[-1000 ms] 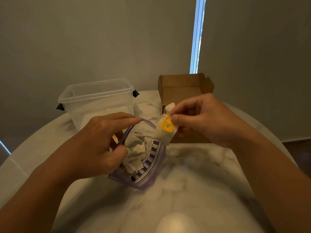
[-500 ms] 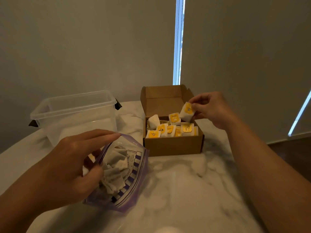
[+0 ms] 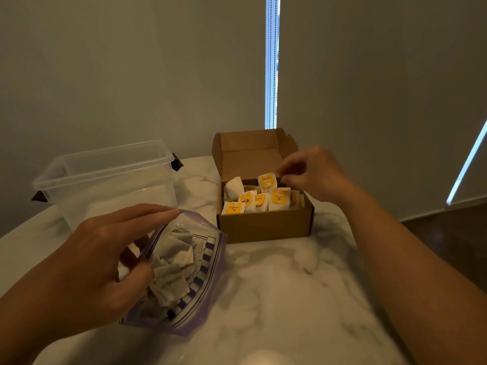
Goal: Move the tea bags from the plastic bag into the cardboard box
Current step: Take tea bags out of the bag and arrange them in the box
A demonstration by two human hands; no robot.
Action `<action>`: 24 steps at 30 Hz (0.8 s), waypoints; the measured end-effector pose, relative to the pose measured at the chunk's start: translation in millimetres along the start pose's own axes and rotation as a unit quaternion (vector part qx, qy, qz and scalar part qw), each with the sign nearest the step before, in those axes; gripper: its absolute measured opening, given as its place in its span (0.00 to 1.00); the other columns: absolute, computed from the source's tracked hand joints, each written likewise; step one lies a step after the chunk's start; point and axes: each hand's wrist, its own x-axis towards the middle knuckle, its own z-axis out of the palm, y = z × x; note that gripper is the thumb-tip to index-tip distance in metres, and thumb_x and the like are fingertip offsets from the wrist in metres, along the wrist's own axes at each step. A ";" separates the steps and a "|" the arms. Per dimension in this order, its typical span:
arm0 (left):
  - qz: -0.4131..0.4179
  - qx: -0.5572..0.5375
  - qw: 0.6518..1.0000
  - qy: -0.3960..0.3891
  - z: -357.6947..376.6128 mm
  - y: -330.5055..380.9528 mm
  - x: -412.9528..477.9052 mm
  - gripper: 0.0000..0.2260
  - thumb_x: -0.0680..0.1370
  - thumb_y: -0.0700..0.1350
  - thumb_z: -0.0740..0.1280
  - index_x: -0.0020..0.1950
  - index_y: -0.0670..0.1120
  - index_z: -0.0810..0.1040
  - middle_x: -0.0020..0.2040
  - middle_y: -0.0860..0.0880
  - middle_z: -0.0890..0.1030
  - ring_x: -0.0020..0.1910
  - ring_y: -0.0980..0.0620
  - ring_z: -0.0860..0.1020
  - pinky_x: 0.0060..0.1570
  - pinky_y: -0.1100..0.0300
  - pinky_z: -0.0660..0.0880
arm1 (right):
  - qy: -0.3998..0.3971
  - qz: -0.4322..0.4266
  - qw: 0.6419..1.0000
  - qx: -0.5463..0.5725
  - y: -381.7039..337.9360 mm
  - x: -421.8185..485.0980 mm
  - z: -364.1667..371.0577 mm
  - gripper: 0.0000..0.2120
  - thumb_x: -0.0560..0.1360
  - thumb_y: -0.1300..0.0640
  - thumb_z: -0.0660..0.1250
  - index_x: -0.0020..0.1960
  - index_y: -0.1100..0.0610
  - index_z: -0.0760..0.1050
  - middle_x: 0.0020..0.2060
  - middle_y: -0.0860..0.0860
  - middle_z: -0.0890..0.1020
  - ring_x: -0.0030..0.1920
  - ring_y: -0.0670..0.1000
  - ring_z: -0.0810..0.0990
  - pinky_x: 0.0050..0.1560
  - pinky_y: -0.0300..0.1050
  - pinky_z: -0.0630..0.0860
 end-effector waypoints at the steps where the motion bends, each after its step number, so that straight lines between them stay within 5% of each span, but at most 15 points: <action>1: 0.001 0.002 1.000 0.000 0.0 -0.4 0.0 0.29 0.69 0.49 0.59 0.70 0.66 0.68 0.62 0.65 0.75 0.47 0.61 0.79 0.30 0.68 0.77 | 0.043 0.008 0.999 0.031 2.0 0.2 -2.5 0.09 0.73 0.61 0.73 0.52 0.52 0.82 0.44 0.44 0.83 0.43 0.40 0.81 0.43 0.32 0.76; 5: -0.001 0.005 1.000 0.002 1.0 -1.7 0.3 0.29 0.70 0.49 0.59 0.71 0.65 0.68 0.62 0.65 0.75 0.47 0.63 0.79 0.31 0.68 0.77 | 0.059 0.080 0.938 0.332 9.4 -4.7 -12.3 0.08 0.77 0.66 0.66 0.53 0.60 0.81 0.46 0.55 0.85 0.47 0.52 0.85 0.46 0.43 0.82; 8: -0.004 0.019 1.000 0.004 -0.1 -0.6 0.5 0.28 0.70 0.49 0.58 0.70 0.64 0.69 0.62 0.65 0.75 0.47 0.63 0.78 0.30 0.68 0.77 | 0.016 0.095 0.893 0.439 12.1 -10.8 -15.8 0.09 0.79 0.68 0.62 0.56 0.64 0.79 0.49 0.60 0.84 0.50 0.57 0.85 0.47 0.46 0.82; 13: -0.013 0.050 0.999 0.011 -1.2 3.7 0.2 0.25 0.71 0.49 0.58 0.69 0.53 0.74 0.61 0.62 0.76 0.46 0.61 0.79 0.31 0.69 0.77 | 0.005 0.072 0.876 0.476 3.5 -19.9 -19.0 0.09 0.79 0.68 0.61 0.56 0.65 0.78 0.49 0.61 0.84 0.51 0.59 0.84 0.47 0.45 0.82; 17: -0.027 0.060 0.998 0.013 -0.6 5.0 -1.1 0.27 0.70 0.51 0.58 0.68 0.49 0.76 0.60 0.59 0.77 0.46 0.58 0.78 0.31 0.66 0.78 | -0.010 0.026 0.897 0.441 -19.9 -32.3 -8.9 0.08 0.78 0.68 0.63 0.53 0.64 0.79 0.44 0.60 0.84 0.48 0.59 0.85 0.47 0.48 0.81; 24: -0.024 0.086 0.996 0.012 0.1 8.2 1.5 0.27 0.70 0.51 0.57 0.68 0.47 0.76 0.59 0.54 0.79 0.43 0.57 0.78 0.30 0.63 0.79 | -0.236 -0.115 0.888 0.377 -89.0 -68.0 21.1 0.07 0.75 0.67 0.68 0.53 0.64 0.80 0.43 0.57 0.85 0.45 0.56 0.85 0.49 0.50 0.82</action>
